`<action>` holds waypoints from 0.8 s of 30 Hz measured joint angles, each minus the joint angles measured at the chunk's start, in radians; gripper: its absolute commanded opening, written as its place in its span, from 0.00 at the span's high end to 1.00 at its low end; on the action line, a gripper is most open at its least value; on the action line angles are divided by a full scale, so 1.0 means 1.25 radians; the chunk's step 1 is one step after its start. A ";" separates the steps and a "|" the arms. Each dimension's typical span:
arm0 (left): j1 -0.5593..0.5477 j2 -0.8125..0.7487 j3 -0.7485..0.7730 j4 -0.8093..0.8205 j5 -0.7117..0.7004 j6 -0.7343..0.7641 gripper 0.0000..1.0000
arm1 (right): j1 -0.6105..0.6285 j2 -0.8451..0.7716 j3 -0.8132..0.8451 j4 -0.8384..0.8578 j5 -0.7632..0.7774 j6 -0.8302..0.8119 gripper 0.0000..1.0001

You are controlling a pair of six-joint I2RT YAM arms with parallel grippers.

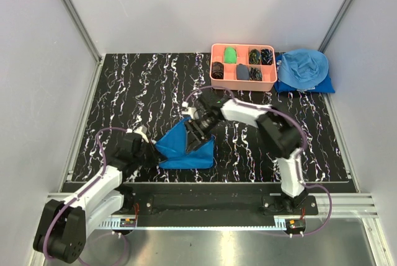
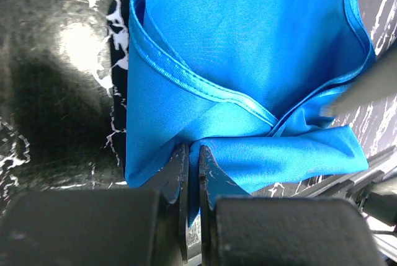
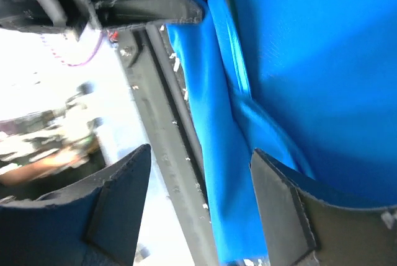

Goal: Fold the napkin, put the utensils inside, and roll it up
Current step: Roll the napkin with the utensil

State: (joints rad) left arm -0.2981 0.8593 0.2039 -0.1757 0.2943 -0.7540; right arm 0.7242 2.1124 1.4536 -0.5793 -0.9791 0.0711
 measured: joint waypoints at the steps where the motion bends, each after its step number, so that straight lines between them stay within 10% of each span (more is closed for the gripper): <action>1: 0.000 0.000 0.004 -0.008 -0.005 -0.002 1.00 | -0.003 -0.049 -0.042 0.019 0.030 -0.008 0.26; 13: 0.000 0.002 0.016 -0.036 -0.019 -0.005 1.00 | 0.079 -0.551 -0.497 0.269 0.368 -0.030 0.28; 24: 0.000 0.021 0.026 -0.036 -0.017 -0.005 1.00 | 0.169 -0.510 -0.504 0.349 0.484 -0.058 0.34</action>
State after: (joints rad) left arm -0.2981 0.8860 0.2363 -0.2203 0.2726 -0.7605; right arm 0.9360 1.4746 0.8242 -0.1425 -0.3740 -0.0010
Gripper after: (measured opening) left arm 0.037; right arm 0.664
